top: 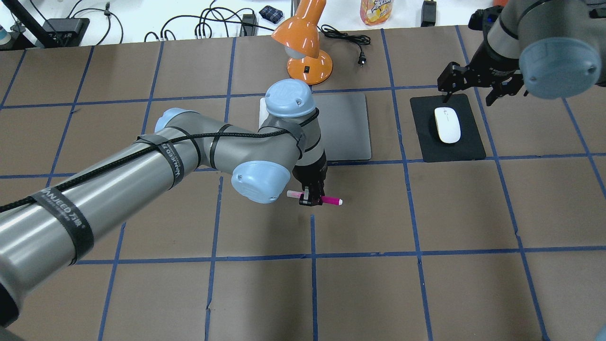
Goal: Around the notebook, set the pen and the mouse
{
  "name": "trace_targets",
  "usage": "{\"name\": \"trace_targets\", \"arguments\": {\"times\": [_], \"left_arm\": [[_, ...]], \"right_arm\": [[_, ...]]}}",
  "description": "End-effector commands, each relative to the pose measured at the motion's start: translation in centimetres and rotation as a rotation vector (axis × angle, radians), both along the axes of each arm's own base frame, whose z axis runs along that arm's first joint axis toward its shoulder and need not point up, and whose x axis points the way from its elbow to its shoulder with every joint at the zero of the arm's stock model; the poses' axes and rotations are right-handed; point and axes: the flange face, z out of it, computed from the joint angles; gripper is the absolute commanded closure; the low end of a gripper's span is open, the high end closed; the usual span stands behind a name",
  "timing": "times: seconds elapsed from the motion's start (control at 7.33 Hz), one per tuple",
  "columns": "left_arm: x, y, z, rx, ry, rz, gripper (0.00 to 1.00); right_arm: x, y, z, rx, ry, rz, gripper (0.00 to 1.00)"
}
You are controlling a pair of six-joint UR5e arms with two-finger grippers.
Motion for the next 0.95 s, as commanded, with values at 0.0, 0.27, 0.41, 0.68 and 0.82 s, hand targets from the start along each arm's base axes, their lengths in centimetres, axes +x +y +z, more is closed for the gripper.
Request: {"name": "trace_targets", "arguments": {"times": [0.0,0.27,0.41,0.68,0.82], "left_arm": [[-0.6,-0.3,-1.1,0.021,-0.013,0.044,1.0],[-0.2,-0.5,-0.9,0.022,-0.014,0.035,1.0],[-0.1,-0.8,-1.2,0.019,-0.014,0.014,1.0],[0.6,0.6,-3.4,0.057,-0.035,0.012,1.0],[0.8,0.6,-3.6,0.061,-0.037,0.003,1.0]], "right_arm": [[2.1,5.5,6.8,0.048,-0.015,-0.029,0.0],[7.2,7.8,7.4,0.097,-0.003,-0.059,0.0],[7.5,8.4,9.2,0.059,-0.012,-0.051,0.0],[7.6,9.4,10.2,0.043,-0.013,-0.046,0.0],[7.7,9.4,9.7,0.043,-0.015,-0.047,0.0]]}}
